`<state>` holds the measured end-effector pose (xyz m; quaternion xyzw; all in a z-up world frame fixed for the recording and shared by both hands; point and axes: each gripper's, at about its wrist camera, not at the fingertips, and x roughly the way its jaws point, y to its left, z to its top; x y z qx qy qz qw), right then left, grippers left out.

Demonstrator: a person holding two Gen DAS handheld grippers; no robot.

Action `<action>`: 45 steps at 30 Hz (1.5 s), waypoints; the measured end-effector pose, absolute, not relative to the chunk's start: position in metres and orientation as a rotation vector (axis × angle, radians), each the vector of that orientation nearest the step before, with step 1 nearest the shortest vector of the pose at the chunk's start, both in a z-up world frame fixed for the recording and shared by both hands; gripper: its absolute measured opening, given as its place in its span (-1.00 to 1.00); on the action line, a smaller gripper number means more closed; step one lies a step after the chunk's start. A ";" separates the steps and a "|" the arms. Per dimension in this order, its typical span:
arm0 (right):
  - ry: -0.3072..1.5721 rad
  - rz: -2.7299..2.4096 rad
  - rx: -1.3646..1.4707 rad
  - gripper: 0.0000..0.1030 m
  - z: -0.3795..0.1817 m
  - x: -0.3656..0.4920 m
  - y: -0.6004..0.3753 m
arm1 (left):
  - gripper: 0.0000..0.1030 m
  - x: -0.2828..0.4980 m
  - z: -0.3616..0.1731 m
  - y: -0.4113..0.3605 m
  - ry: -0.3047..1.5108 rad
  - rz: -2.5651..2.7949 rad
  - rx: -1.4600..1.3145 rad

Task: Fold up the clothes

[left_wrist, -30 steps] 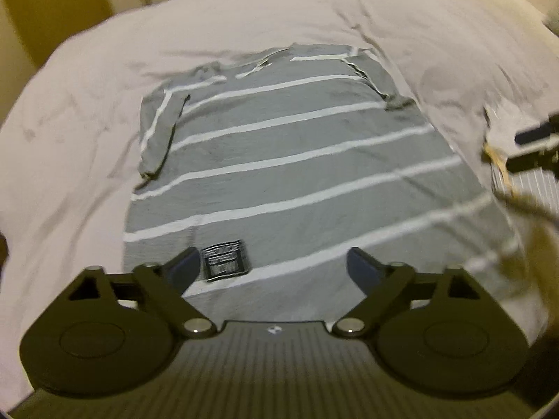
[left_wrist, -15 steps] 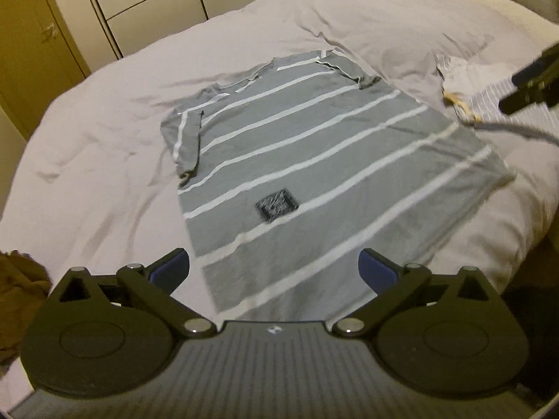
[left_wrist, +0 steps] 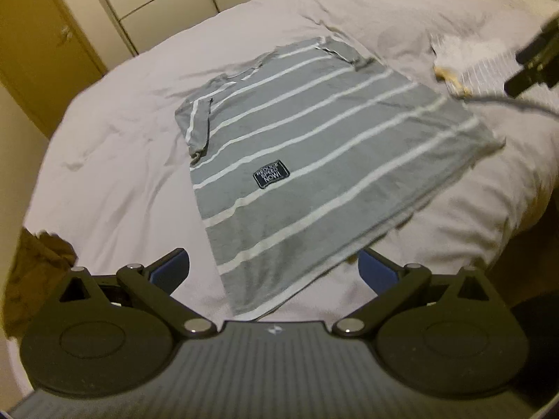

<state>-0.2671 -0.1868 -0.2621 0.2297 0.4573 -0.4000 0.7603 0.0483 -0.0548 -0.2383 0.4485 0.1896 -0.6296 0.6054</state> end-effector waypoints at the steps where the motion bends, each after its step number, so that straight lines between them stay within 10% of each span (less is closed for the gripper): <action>1: 1.013 -0.852 0.469 0.70 -0.267 -0.268 -0.184 | 0.88 0.045 -0.243 -0.052 0.425 -1.453 1.061; 7: 1.152 -0.663 0.140 0.27 -0.306 -0.249 -0.150 | 0.37 0.041 -0.291 -0.045 0.289 -1.486 1.287; 23: 1.215 -0.618 -0.236 0.31 -0.421 -0.199 -0.128 | 0.33 0.048 -0.422 -0.060 -0.330 -1.584 1.606; 33: 1.301 -0.634 -0.596 0.23 -0.461 -0.244 -0.144 | 0.00 0.063 -0.426 -0.075 -0.355 -1.554 1.586; 36: 1.306 -0.672 -0.591 0.04 -0.459 -0.257 -0.154 | -0.17 0.062 -0.424 -0.077 -0.354 -1.542 1.581; 41: 1.299 -0.618 -0.551 -1.00 -0.448 -0.258 -0.158 | -0.87 0.066 -0.415 -0.088 -0.297 -1.530 1.574; 45: 1.290 -0.580 -0.520 -1.00 -0.437 -0.258 -0.162 | -0.93 0.071 -0.399 -0.090 -0.296 -1.564 1.572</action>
